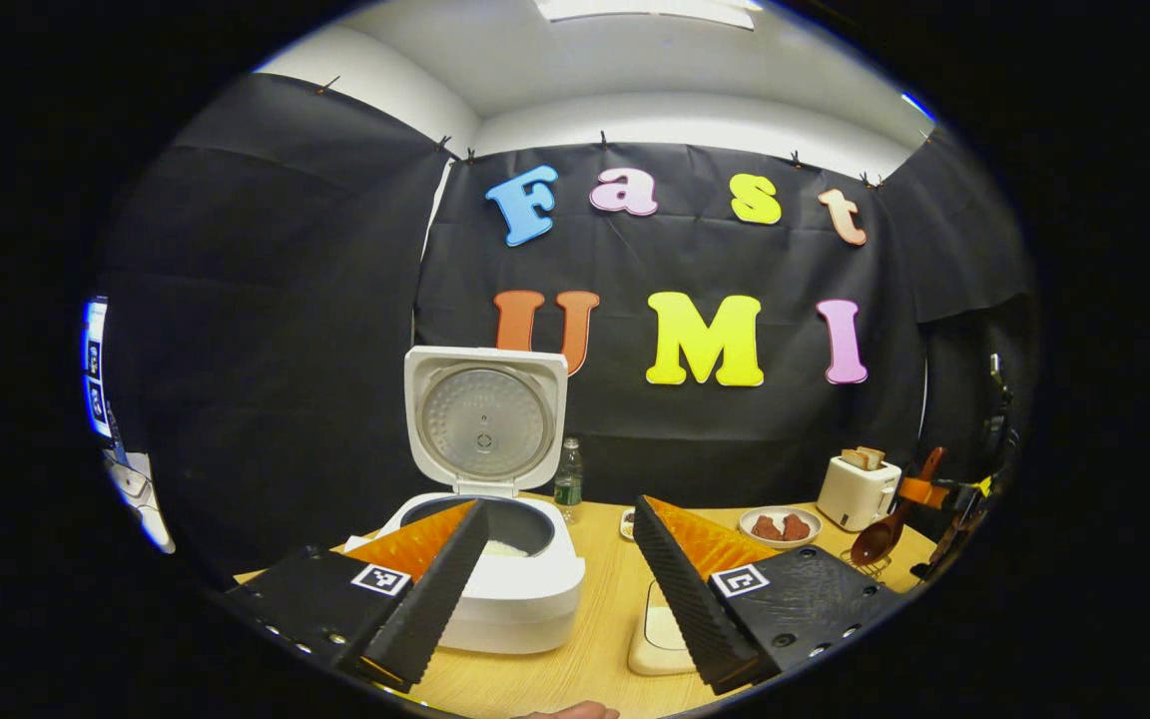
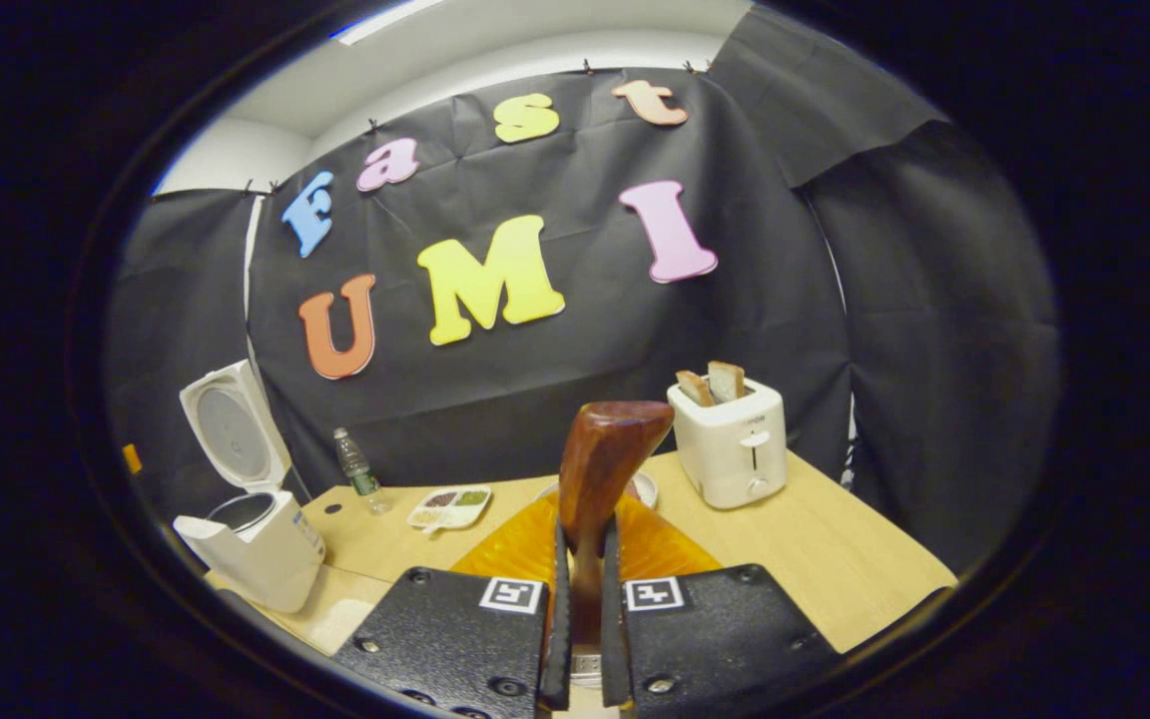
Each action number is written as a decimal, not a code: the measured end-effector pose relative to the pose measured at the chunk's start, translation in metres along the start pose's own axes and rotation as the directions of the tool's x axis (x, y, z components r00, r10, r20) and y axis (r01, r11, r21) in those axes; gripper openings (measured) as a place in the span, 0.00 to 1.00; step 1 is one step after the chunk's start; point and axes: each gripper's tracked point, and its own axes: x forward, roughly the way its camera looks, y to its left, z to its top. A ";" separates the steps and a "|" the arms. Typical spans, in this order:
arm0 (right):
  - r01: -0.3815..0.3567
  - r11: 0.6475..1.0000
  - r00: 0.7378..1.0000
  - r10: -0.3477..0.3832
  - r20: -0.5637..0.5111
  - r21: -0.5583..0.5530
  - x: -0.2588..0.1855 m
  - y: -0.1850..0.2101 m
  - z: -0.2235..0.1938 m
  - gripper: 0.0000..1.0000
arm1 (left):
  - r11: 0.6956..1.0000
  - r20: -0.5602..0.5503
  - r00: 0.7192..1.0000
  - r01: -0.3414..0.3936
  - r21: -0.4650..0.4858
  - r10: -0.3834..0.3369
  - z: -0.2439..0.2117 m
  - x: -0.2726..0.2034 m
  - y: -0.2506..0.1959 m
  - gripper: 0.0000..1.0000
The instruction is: Close the left gripper, press the button to open the rice cooker; take a wooden spoon from the chopstick holder with the right hand, scoop a spoonful of rice and pour it into the rice cooker, then put the wooden spoon back into the chopstick holder.
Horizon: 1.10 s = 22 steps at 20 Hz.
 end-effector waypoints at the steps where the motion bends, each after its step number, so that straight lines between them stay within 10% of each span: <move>1: -0.022 0.999 1.000 0.023 -0.020 0.023 0.002 0.002 -0.005 0.18 | 1.000 0.005 1.000 0.019 -0.006 -0.019 0.007 0.006 -0.002 0.94; 3: -0.022 0.999 0.999 0.023 -0.028 0.032 0.001 -0.005 -0.004 0.24 | 1.000 0.035 0.999 0.018 0.007 -0.018 0.028 0.019 0.006 0.94; 6: 0.069 0.997 0.997 -0.068 0.041 -0.017 -0.006 -0.027 0.020 0.74 | 1.000 0.061 0.998 0.009 0.021 -0.010 0.049 0.042 0.021 0.94; 10: 0.139 0.985 0.982 -0.124 0.144 -0.099 -0.041 -0.028 0.052 1.00 | 1.000 0.047 0.999 0.004 0.027 -0.005 0.063 0.079 0.043 0.94; 22: 0.042 0.967 0.944 0.045 0.327 -0.252 -0.108 0.040 0.064 1.00 | 0.996 0.085 0.996 0.003 0.084 -0.010 0.130 0.227 0.100 0.94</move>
